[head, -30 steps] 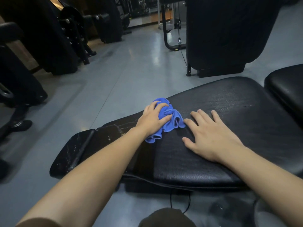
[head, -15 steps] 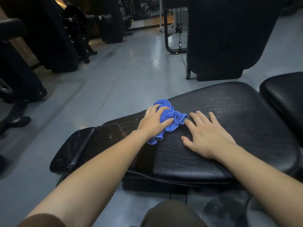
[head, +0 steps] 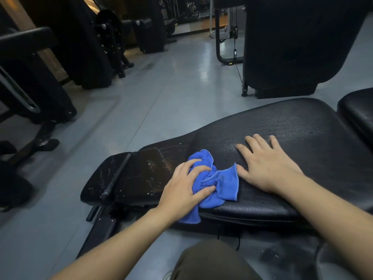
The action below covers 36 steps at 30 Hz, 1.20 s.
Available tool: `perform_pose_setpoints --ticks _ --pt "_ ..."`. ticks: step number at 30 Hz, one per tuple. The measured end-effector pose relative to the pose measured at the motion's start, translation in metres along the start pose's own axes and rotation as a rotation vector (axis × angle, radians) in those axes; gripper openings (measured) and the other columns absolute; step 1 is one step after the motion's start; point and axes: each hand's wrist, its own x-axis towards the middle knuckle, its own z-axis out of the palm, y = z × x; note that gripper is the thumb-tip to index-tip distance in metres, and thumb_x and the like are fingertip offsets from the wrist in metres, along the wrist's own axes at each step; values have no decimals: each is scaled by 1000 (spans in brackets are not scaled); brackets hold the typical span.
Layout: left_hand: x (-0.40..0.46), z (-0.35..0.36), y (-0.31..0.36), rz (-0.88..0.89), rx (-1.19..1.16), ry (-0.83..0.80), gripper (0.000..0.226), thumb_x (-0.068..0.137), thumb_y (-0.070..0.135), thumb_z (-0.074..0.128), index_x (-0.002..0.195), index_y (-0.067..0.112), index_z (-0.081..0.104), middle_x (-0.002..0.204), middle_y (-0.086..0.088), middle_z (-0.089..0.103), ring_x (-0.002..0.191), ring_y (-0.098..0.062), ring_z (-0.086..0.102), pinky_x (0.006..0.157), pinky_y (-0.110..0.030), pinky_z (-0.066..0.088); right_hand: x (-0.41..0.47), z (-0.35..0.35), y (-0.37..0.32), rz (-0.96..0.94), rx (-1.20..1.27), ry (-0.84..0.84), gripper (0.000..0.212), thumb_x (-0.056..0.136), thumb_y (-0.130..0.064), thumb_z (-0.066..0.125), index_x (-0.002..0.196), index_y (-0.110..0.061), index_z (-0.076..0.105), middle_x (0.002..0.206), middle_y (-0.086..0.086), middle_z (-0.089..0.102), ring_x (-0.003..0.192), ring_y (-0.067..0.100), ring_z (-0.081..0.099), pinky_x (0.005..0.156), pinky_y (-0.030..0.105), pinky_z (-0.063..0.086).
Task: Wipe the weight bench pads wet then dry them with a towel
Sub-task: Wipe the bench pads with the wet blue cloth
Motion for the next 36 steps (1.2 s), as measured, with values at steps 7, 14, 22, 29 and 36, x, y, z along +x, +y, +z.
perform_pose_setpoints --ticks 7,14,22,29,36 --pt "61 6 -22 -89 -6 6 46 88 63 54 131 47 49 145 22 34 140 -5 26 102 -35 41 1 0 -2 8 -25 24 95 78 -60 -9 157 -18 24 162 16 23 151 33 14 118 60 13" --pt "132 2 -51 -230 23 -11 43 90 67 51 129 47 49 142 19 38 138 -14 33 100 -38 38 1 2 -2 4 -32 31 93 81 -61 -5 156 -17 28 161 17 26 151 35 16 118 61 15" --pt "149 5 -62 -295 24 3 45 91 69 47 130 46 49 141 14 42 136 -16 33 95 -37 38 1 2 -1 4 -22 32 91 82 -63 -1 154 -18 31 160 16 29 150 34 19 118 59 16" --pt "75 -8 -69 -208 -1 21 42 92 61 54 131 45 49 144 17 37 141 -9 26 102 -37 39 -1 -1 -2 10 -21 9 93 80 -63 -5 156 -20 28 161 13 27 151 31 16 119 58 14" --pt "-24 -23 -82 -183 1 66 46 86 64 54 129 48 49 139 29 36 139 1 26 94 -32 43 -1 0 -3 24 -46 4 91 81 -64 -6 157 -23 23 163 11 23 152 29 13 120 54 12"
